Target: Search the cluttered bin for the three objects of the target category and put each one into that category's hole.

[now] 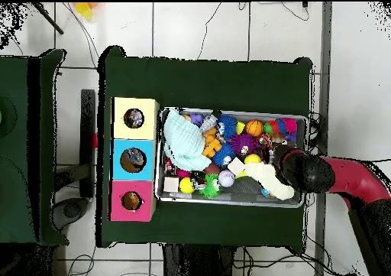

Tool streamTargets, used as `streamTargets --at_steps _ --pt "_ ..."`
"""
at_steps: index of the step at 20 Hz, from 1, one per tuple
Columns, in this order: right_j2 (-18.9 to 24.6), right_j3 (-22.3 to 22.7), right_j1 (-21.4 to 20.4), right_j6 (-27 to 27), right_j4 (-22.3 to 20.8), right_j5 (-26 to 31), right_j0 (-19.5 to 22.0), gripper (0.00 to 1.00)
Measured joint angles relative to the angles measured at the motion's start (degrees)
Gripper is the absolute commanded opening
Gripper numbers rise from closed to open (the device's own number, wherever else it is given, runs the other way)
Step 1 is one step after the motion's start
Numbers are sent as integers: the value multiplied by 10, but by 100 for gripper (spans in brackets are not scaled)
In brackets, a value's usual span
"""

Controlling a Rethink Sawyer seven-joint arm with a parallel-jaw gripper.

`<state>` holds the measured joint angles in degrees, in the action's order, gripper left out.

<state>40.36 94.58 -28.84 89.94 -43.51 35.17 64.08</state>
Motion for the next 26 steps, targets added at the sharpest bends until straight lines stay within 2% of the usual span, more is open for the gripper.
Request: streamTargets --at_steps 11,26 --pt "-18 -4 48 0 -43 -4 -20 100" --pt "-9 -5 48 0 -45 -19 -1 100"
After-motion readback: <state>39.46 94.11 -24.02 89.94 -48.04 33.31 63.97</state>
